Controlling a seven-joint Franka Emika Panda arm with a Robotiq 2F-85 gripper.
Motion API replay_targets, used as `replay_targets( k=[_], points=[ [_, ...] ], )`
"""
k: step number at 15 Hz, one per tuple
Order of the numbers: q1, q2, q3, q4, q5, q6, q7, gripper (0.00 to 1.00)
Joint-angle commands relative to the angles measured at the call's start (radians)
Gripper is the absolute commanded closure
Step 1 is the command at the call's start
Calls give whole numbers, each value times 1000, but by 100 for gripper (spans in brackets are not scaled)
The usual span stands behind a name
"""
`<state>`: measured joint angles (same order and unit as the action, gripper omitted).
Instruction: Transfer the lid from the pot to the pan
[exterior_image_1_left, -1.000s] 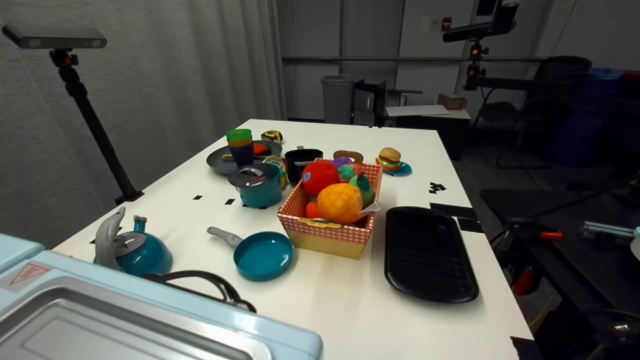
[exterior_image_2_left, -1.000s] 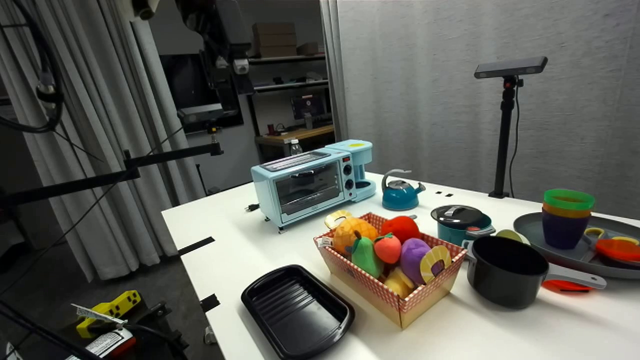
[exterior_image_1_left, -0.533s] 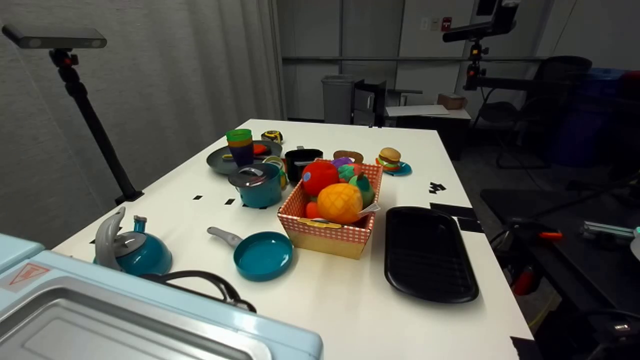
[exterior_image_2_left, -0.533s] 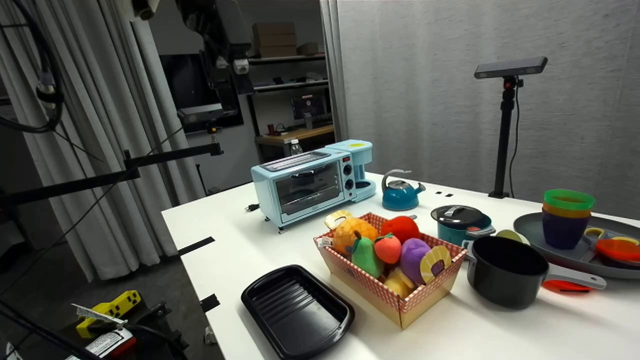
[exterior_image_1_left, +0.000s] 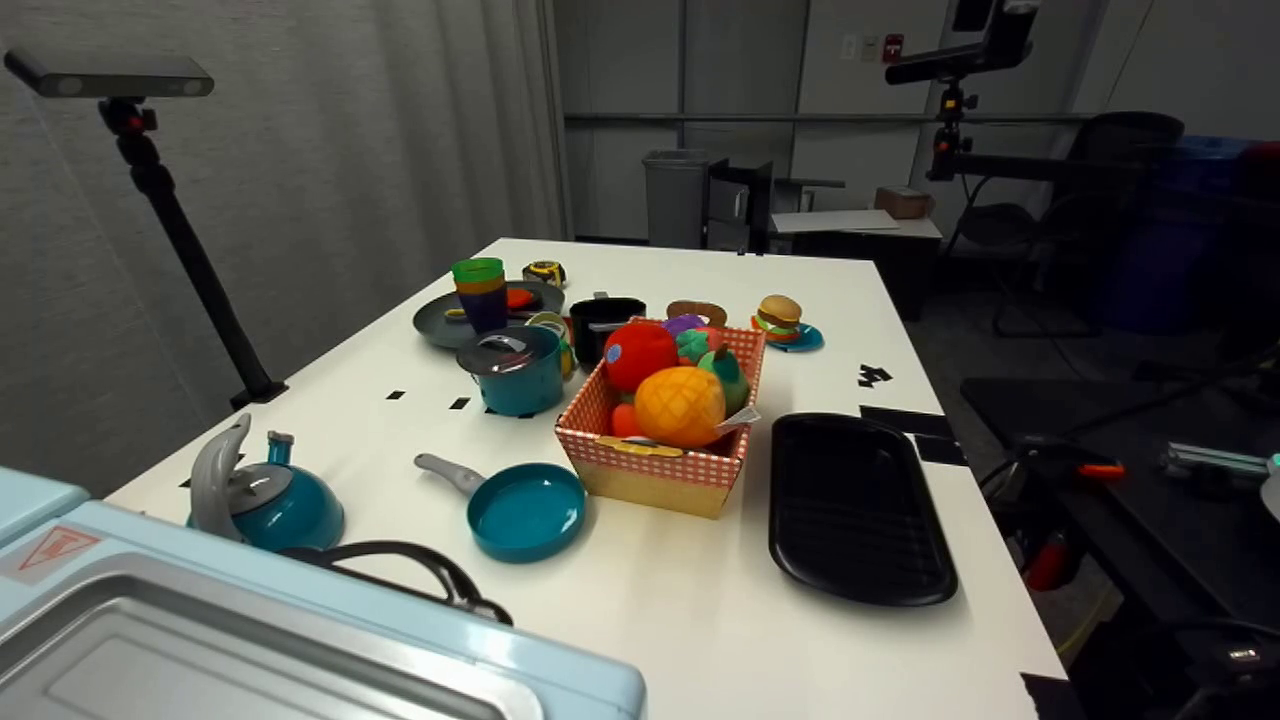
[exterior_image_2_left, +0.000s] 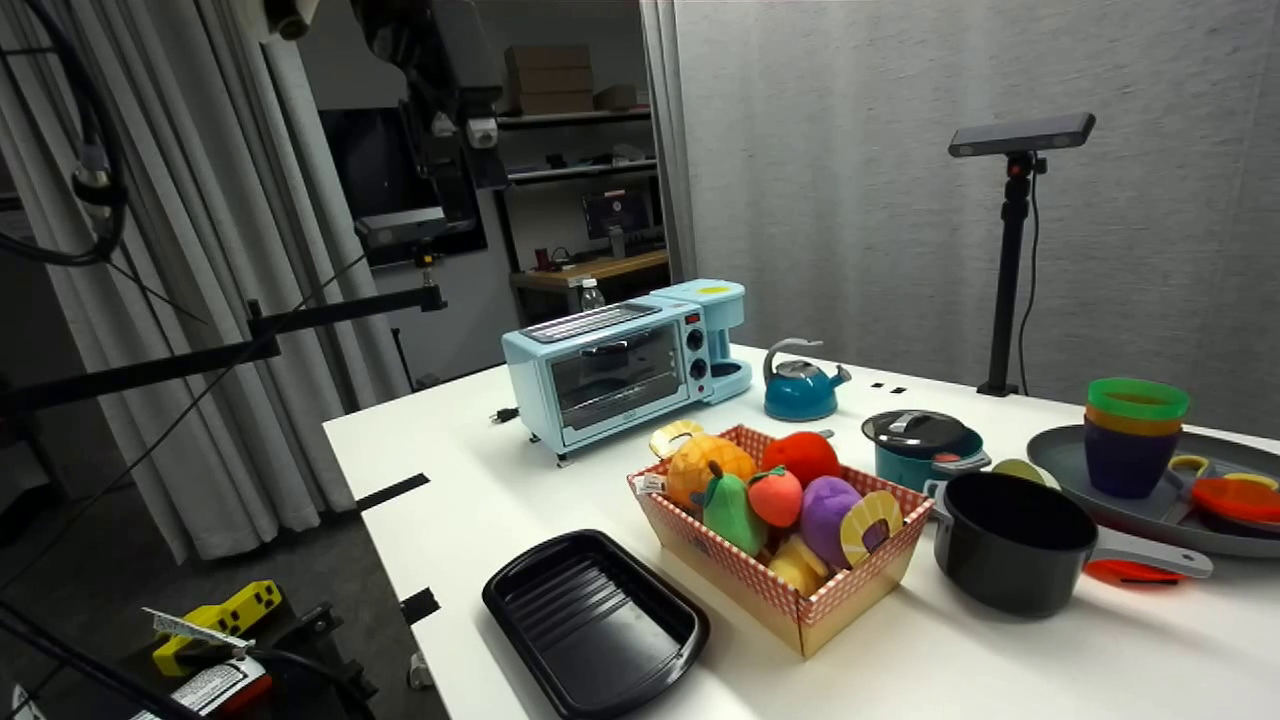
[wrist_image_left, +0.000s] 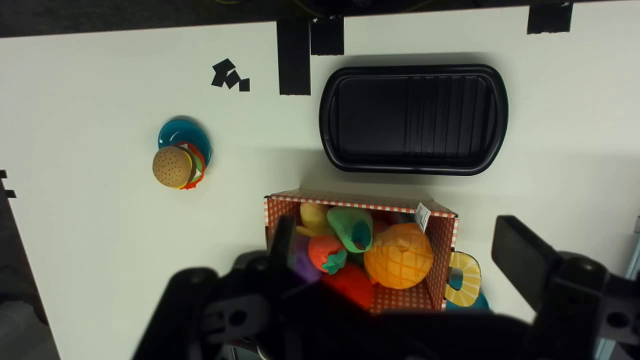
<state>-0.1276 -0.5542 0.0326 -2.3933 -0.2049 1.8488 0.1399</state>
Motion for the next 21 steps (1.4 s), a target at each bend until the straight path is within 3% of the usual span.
replay_targets(
  k=[1,21],
  points=[
    [15,1,-12,3,-6,-4,6,0],
    [18,31,-12,14,-1,11,9,0]
  ],
)
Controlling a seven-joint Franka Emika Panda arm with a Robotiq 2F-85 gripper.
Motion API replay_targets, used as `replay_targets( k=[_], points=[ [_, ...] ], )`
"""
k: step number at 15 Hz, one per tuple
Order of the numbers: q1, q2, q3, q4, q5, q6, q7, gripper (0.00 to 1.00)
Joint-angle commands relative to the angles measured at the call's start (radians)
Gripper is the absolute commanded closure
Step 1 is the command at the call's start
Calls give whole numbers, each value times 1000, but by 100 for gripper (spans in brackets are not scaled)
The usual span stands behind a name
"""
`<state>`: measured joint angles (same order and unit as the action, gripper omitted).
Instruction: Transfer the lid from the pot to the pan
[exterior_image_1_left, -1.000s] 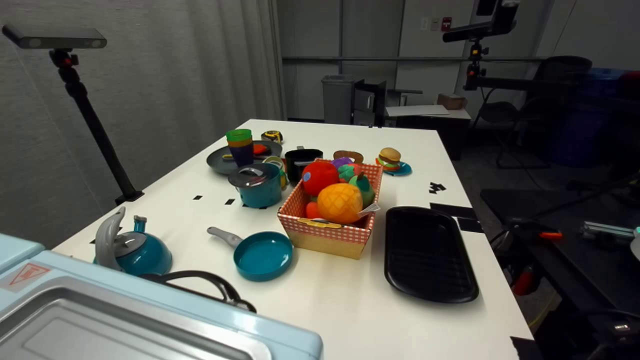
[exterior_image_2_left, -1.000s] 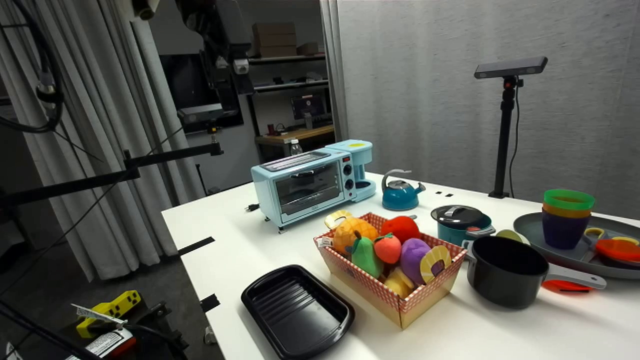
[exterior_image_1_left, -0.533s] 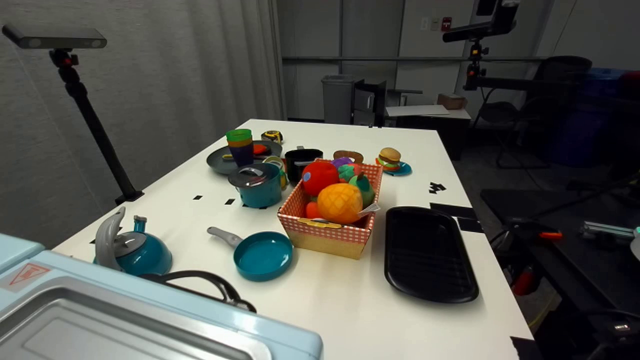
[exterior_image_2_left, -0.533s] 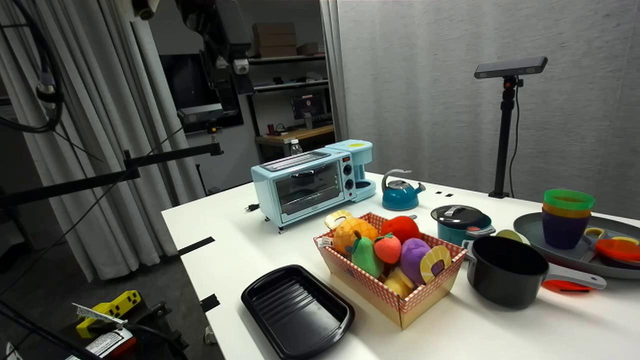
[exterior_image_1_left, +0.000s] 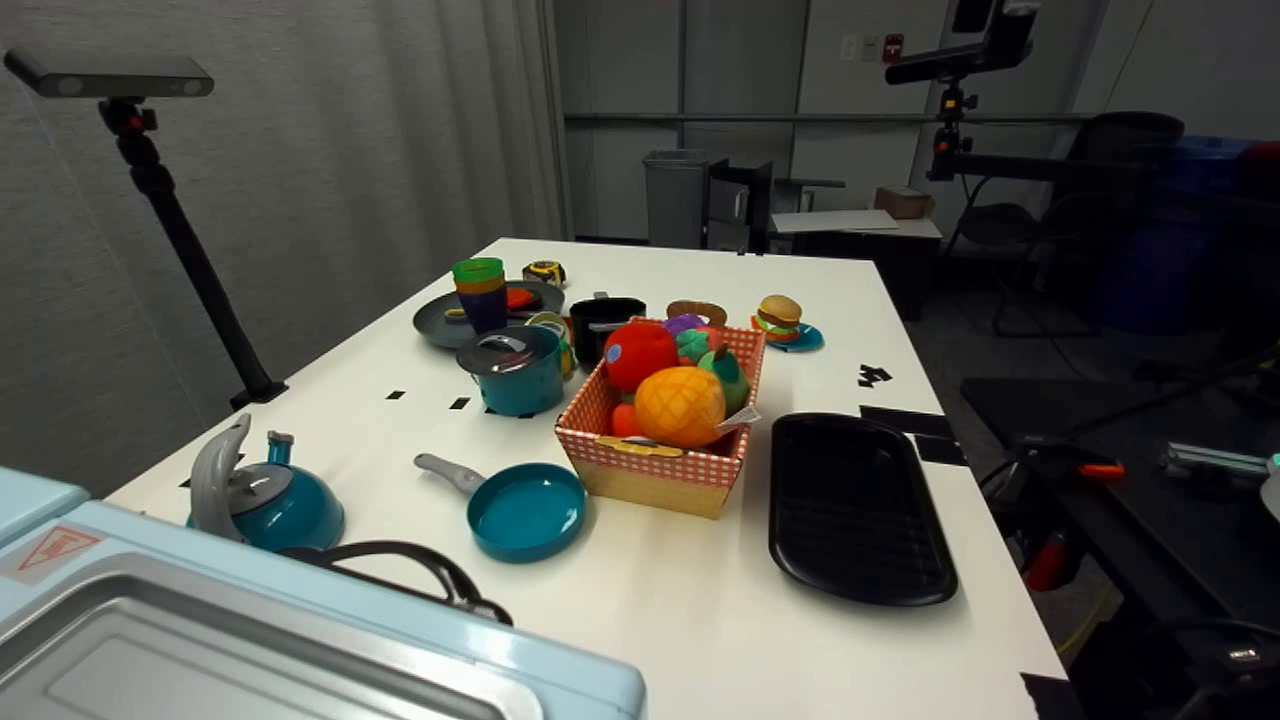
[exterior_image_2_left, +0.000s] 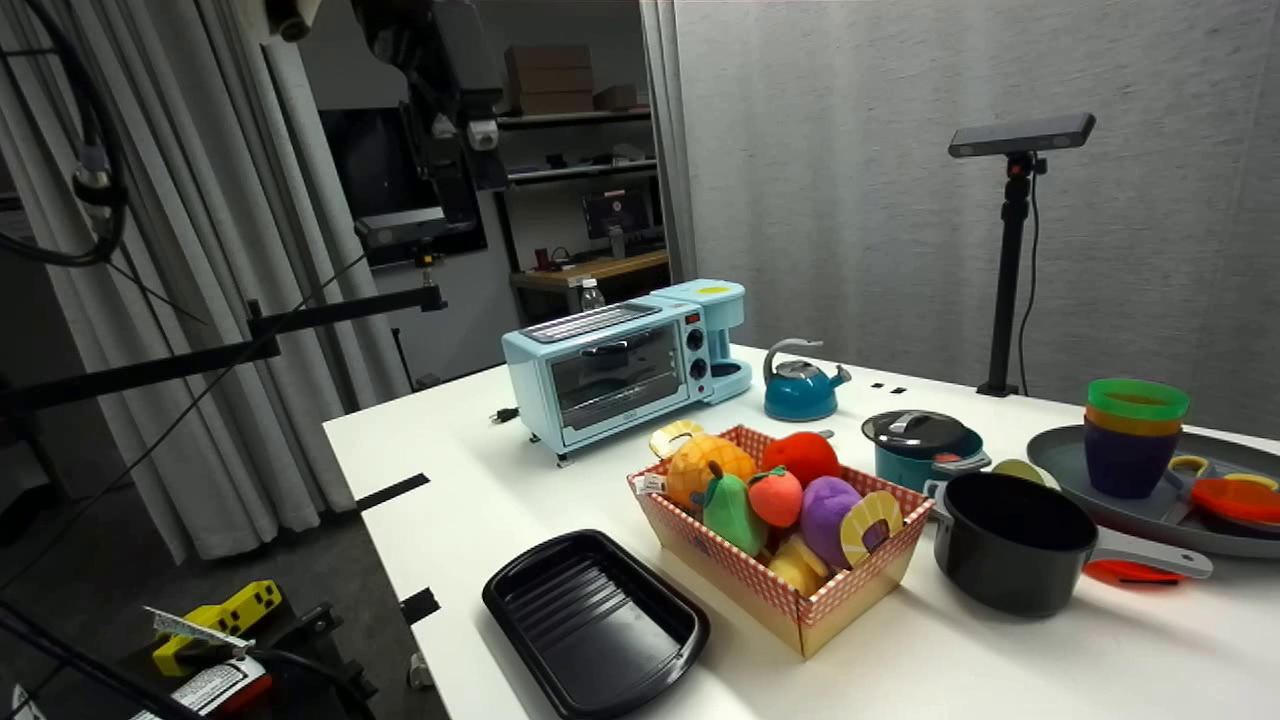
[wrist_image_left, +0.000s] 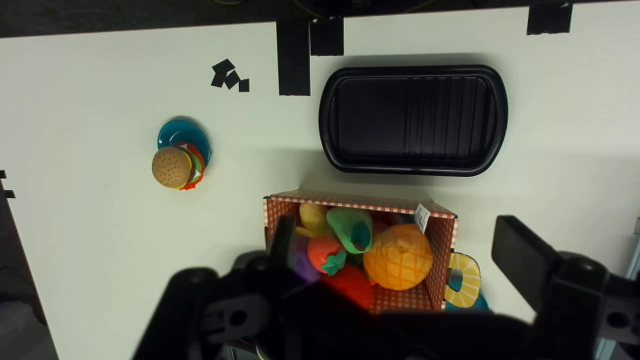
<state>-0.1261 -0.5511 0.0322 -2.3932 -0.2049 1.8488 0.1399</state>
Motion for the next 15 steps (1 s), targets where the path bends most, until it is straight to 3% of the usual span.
replay_targets(
  k=[1,4,12,15],
  points=[
    [18,47,-12,23,2,19,11,0],
    [17,111,-18,55,17,58,24,0],
    [4,356,-37,146,-3,333,96,0],
    [13,345,-43,118,3,338,76,0]
  ],
)
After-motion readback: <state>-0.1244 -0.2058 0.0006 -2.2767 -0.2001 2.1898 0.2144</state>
